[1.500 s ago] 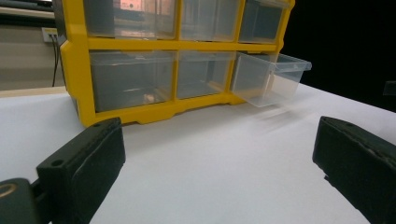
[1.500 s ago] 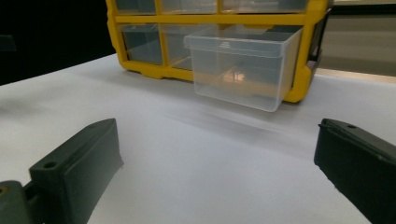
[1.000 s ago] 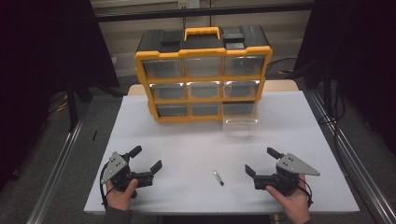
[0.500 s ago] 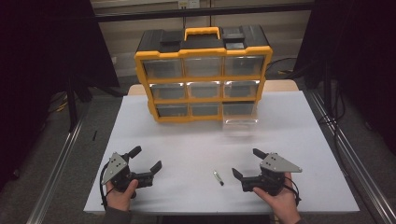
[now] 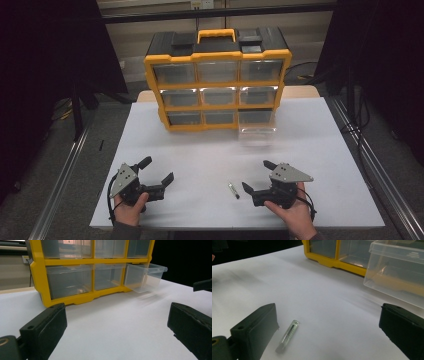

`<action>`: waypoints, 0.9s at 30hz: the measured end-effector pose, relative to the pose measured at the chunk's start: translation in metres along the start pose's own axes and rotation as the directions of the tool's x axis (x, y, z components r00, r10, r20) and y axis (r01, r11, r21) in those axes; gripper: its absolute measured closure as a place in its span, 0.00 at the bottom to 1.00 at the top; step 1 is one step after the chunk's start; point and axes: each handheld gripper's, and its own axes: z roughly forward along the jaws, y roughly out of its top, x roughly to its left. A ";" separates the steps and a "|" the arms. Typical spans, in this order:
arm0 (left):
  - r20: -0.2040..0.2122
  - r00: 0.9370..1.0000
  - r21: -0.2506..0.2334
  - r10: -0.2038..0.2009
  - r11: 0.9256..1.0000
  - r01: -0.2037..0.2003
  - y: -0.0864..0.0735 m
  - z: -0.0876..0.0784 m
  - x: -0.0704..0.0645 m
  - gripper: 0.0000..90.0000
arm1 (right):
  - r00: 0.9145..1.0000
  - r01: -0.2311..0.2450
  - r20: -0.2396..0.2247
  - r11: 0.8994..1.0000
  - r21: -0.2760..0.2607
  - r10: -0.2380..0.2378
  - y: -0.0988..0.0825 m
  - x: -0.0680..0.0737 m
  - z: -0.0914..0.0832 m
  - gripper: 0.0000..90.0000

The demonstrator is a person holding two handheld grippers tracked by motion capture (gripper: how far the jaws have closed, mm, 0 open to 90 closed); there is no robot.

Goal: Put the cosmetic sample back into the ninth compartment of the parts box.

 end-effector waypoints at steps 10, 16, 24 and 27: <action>0.003 1.000 0.004 0.009 1.000 -0.009 0.000 0.000 0.001 0.03 | 0.999 0.000 -0.037 0.999 0.047 0.002 0.001 0.005 0.010 0.02; 0.004 1.000 0.008 0.008 1.000 -0.008 0.000 0.001 0.000 0.03 | 0.998 0.014 -0.061 0.996 0.084 -0.008 0.001 0.009 0.016 0.03; -0.003 1.000 0.015 0.013 1.000 -0.013 0.000 0.001 0.000 0.03 | 0.996 0.021 -0.084 0.994 0.105 -0.012 0.002 0.012 0.021 0.06; -0.004 1.000 0.011 0.012 1.000 -0.012 0.000 0.001 0.001 0.03 | 0.996 0.028 -0.092 0.992 0.119 -0.017 0.001 0.013 0.022 0.11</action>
